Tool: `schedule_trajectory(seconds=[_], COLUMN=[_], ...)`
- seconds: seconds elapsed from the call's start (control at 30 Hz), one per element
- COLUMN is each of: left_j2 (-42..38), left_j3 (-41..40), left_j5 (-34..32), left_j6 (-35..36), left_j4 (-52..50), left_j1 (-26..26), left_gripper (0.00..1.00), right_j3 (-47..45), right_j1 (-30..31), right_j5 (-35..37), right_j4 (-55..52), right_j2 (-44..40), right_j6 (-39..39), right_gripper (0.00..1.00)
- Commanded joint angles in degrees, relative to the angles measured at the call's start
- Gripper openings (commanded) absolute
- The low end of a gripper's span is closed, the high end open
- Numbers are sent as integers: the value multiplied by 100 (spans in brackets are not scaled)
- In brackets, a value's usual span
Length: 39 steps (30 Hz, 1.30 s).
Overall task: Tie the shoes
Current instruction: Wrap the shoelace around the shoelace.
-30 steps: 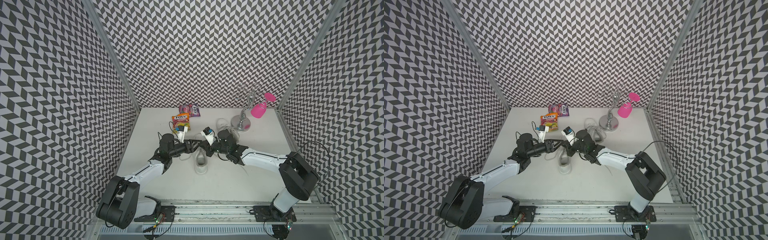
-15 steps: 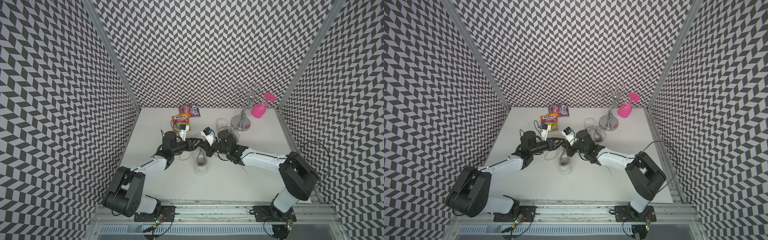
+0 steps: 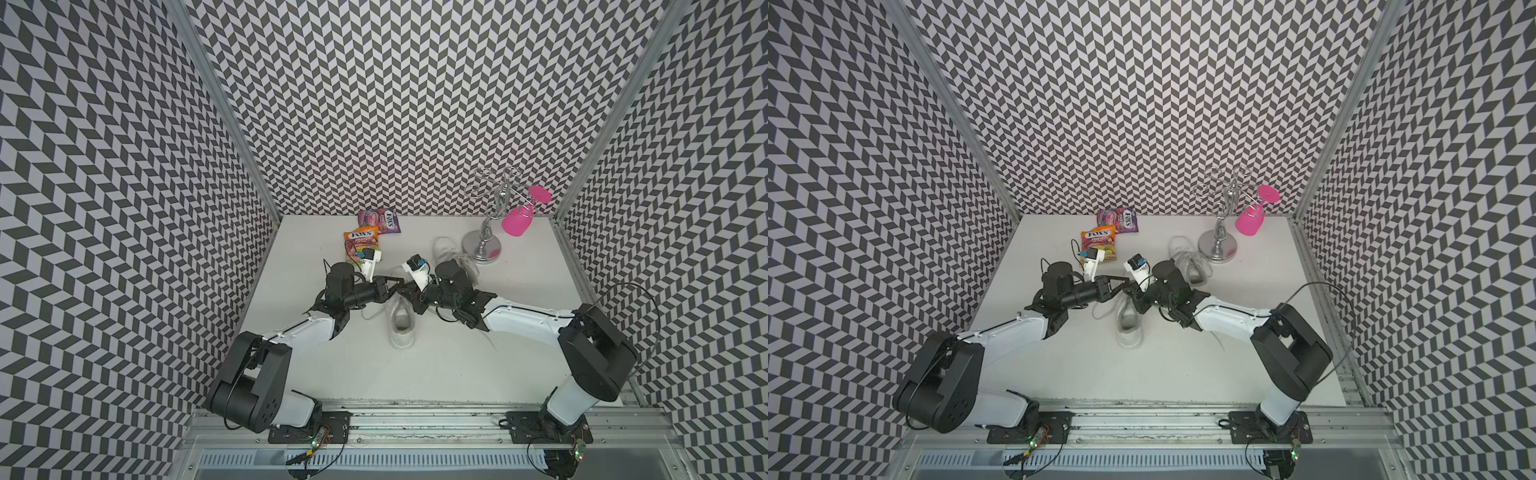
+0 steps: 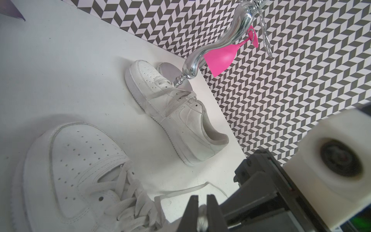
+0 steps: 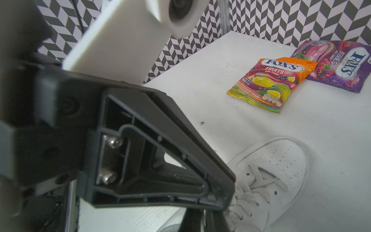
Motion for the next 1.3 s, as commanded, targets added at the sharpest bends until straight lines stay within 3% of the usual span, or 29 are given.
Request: schedule_trajectory(seconds=[0.0, 0.17, 0.3, 0.47, 0.9, 1.27], left_j2=[-90, -249, -372, -475, -554, -603], left_j3=[144, 149, 163, 170, 143, 130], left_j5=[114, 73, -31, -164, -178, -196], left_j6=[196, 383, 622, 791, 840, 834], left_j4=[20, -44, -233, -435, -502, -507], left_j1=[-38, -36, -37, -33, -38, -38], left_gripper=[7, 5, 5, 5, 5, 5], right_j3=[75, -320, -907, -1270, -881, -1564], right_j1=[-13, -121, -258, -363, -407, -303], right_j5=[375, 1022, 1567, 1802, 2506, 2646], right_j4=[-277, -1146, -1661, -1936, -2338, -2776], right_j2=[-409, -1025, -1351, -1133, 76, -549], right_j6=[63, 475, 876, 1071, 1425, 2067], right_gripper=[28, 51, 60, 63, 69, 63])
